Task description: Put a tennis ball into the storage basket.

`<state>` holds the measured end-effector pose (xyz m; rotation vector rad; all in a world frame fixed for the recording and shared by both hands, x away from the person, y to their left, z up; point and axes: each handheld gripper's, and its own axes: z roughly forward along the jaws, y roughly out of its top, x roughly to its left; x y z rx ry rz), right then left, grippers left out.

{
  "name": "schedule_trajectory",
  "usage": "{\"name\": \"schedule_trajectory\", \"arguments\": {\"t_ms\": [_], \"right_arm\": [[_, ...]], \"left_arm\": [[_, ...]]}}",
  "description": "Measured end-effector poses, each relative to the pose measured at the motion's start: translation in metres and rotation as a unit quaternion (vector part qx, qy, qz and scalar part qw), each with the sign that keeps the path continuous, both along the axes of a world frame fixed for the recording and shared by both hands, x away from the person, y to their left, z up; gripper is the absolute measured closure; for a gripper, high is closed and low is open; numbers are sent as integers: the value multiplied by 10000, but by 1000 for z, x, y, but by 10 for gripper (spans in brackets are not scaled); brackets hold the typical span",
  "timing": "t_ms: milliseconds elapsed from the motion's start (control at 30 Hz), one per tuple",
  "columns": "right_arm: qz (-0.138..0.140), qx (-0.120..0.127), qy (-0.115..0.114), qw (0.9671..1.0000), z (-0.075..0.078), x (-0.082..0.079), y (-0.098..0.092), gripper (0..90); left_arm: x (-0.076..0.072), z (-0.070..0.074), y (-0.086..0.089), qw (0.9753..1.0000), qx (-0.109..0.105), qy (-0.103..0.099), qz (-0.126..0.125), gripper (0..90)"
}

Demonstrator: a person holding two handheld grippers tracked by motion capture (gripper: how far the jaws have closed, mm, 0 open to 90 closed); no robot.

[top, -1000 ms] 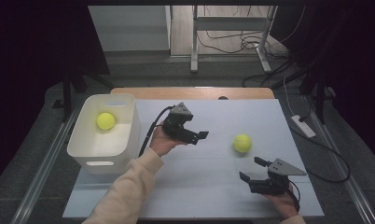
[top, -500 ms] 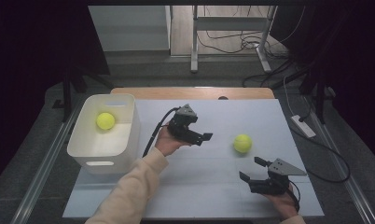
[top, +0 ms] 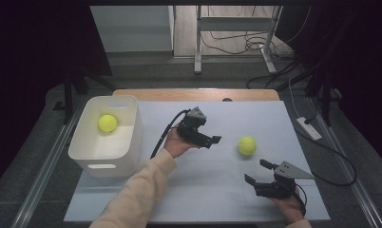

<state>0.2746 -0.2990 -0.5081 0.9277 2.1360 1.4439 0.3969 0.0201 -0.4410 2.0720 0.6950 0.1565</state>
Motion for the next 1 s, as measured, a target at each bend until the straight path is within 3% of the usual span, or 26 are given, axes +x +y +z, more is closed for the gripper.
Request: {"name": "schedule_trajectory", "arguments": {"t_ms": [1000], "right_arm": [[12,-3,-1,10000,0,0,0,136]], "left_arm": [[12,-9,-33,9997,146,52,-161,72]]}}
